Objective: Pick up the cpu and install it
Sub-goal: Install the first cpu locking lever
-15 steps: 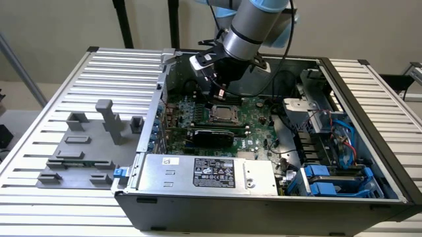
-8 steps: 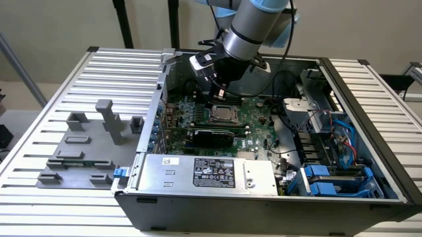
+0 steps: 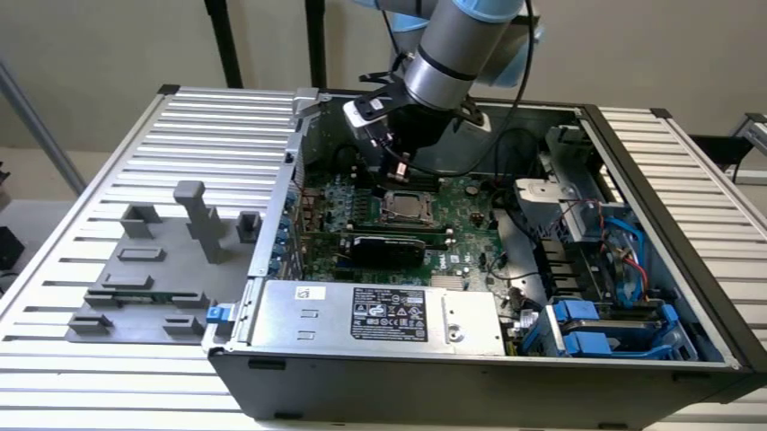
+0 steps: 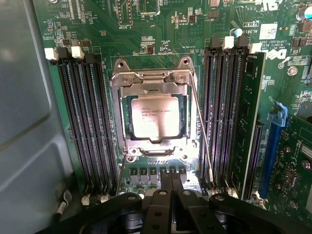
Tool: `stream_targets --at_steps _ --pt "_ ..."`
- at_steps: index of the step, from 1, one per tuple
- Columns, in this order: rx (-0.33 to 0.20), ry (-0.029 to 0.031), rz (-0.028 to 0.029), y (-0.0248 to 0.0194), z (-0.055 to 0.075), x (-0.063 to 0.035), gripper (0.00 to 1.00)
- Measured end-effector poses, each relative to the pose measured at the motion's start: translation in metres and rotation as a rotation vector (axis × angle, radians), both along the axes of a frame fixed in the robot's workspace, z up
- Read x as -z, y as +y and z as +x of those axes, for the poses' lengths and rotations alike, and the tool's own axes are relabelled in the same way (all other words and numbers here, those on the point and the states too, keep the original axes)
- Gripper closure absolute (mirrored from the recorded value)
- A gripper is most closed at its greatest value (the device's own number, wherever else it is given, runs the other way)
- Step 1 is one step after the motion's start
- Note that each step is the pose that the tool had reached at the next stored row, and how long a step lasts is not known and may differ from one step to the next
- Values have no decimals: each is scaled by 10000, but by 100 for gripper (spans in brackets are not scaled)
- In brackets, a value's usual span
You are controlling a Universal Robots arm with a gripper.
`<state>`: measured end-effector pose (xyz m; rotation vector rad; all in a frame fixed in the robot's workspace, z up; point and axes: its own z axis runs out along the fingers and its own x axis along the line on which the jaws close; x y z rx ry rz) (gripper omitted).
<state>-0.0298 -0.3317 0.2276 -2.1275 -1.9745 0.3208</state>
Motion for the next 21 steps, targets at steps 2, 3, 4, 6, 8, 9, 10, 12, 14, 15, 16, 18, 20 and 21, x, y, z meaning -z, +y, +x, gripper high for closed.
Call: stream_targets --at_steps 2,3,4,6,8,9,10,12,14,15,16,18,20,21 --pt "0 0 5 0 -68 0 89" --pt "1 1 7 0 -108 -1 89" --pt "3 1 10 0 -151 0 89" --pt "19 0 21 0 -229 0 89" --pt "75 0 43 0 -283 0 89" --pt "123 0 55 0 -300 -1 89" --pt "182 0 69 0 -312 -3 89" --pt "348 0 97 0 -321 -6 89" --pt "582 0 113 0 -322 -9 89" --pt "719 -2 120 0 -322 -10 89" --pt "853 -3 126 0 -323 -10 89" --pt "1120 -3 134 0 -324 -10 89" --pt "1331 -4 134 0 -333 -10 89" --pt "1431 -6 136 0 -338 -8 89"
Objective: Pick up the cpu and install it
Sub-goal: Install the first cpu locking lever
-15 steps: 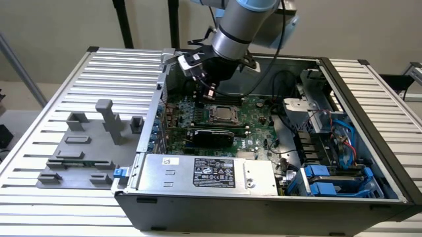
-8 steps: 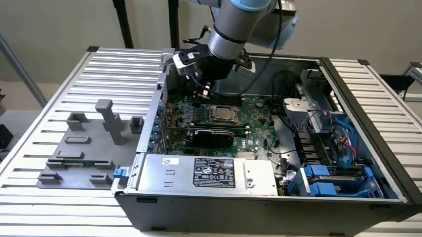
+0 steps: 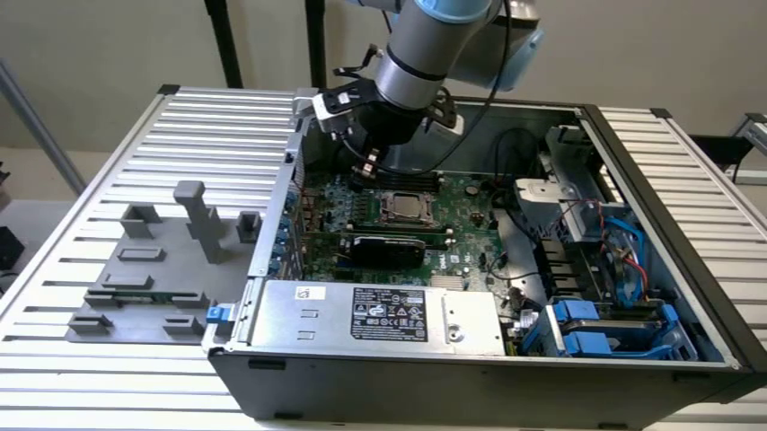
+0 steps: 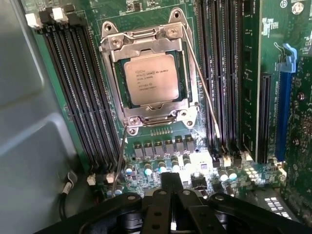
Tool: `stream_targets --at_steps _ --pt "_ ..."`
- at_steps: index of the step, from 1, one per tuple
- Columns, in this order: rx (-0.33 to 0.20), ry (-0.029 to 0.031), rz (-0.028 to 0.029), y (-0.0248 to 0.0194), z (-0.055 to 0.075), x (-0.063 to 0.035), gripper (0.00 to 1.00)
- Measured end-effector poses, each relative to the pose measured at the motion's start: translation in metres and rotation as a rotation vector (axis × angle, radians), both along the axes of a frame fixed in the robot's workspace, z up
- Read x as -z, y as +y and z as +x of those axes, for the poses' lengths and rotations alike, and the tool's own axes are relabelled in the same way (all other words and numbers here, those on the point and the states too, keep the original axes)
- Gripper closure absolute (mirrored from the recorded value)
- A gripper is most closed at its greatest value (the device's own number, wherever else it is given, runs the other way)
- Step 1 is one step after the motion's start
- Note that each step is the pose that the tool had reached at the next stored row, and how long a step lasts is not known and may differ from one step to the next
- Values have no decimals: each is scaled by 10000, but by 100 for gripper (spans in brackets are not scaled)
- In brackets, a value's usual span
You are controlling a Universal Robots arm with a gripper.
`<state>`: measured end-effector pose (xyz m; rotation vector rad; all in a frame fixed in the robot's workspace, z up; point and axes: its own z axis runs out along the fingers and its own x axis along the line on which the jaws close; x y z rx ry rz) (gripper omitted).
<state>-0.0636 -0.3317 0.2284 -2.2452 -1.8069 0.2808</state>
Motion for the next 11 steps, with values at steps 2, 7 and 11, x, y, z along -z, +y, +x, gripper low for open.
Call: stream_targets --at_steps 2,7,11 --pt "142 -1 1 2 -12 5 89" --pt "435 -3 18 5 -35 13 89" --pt "733 -20 138 5 -39 13 89"
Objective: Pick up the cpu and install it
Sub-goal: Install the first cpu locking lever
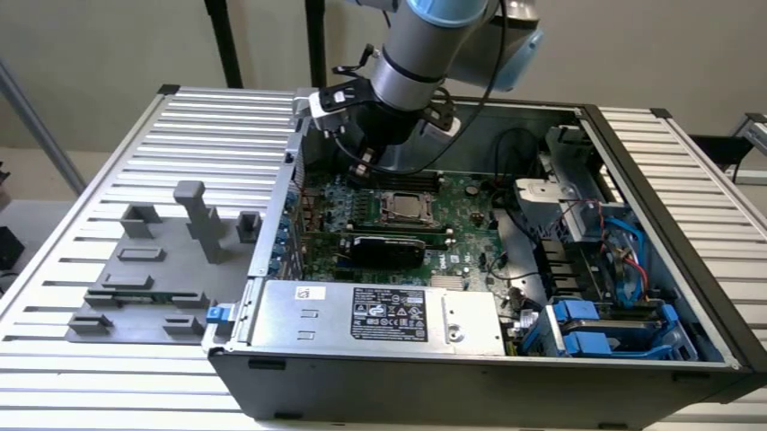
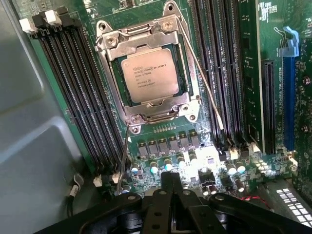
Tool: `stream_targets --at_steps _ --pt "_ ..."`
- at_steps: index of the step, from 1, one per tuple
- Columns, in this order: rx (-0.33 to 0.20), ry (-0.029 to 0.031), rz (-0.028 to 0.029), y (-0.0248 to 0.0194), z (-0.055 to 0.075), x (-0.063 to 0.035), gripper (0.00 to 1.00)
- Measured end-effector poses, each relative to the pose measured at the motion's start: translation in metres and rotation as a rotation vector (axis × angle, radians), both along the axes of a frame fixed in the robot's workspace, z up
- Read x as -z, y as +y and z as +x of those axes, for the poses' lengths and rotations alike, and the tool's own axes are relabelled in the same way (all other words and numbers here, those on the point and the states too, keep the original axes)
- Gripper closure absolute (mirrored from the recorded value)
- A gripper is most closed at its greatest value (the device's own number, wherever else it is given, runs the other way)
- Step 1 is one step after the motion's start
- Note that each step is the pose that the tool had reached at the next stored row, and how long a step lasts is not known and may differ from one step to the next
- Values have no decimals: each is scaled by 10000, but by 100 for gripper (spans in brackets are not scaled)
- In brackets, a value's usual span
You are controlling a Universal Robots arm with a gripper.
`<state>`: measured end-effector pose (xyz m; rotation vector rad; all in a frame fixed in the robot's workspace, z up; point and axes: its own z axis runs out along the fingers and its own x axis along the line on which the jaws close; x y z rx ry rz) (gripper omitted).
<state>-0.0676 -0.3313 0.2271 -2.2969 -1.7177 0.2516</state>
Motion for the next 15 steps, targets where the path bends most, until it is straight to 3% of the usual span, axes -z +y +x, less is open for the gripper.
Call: stream_targets --at_steps 7,11,15 --pt "449 -98 275 0 0 -9 89" --pt "728 -127 386 0 0 -30 89" --pt "983 -129 463 -8 0 -125 89"
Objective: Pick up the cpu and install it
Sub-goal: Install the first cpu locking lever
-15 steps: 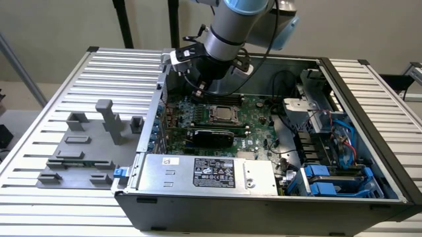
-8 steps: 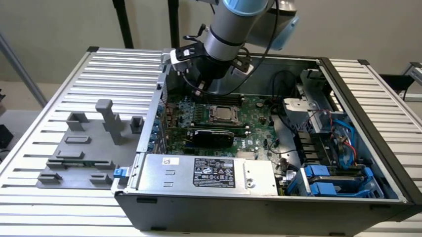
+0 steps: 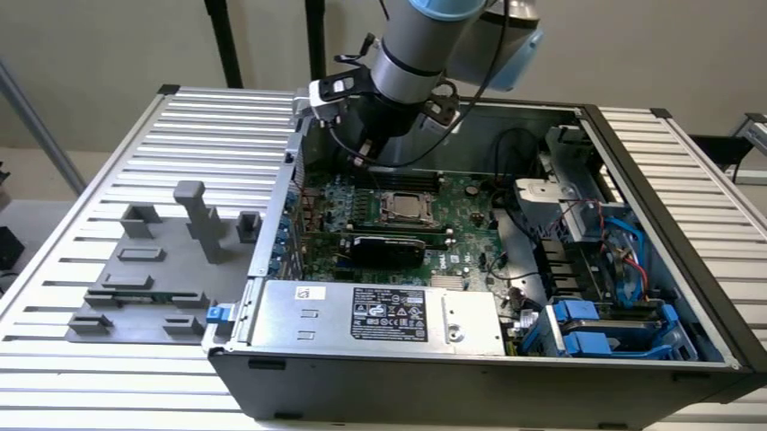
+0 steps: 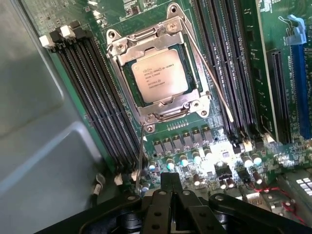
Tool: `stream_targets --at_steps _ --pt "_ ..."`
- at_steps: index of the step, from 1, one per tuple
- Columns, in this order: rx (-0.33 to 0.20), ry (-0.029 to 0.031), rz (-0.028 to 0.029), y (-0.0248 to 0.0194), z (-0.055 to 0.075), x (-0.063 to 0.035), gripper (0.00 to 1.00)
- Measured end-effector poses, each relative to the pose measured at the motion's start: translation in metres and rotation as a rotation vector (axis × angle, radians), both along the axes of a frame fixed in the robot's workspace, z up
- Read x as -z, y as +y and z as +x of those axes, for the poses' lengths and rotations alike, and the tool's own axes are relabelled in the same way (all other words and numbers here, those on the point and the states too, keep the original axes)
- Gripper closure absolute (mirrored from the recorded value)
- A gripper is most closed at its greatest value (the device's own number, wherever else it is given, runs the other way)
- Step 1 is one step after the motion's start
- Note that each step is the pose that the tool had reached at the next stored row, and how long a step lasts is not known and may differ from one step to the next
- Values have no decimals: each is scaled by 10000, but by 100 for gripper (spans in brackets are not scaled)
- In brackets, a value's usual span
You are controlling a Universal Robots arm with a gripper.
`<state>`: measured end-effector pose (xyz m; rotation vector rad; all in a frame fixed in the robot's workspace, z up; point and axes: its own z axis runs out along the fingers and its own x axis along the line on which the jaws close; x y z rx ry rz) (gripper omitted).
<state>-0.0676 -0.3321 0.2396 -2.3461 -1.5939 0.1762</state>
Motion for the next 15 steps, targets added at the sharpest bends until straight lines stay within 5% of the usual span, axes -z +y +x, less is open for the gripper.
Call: stream_targets --at_steps 5,15 --pt "227 5 91 -38 0 -148 89" --pt "997 1 135 -41 -69 -116 89"
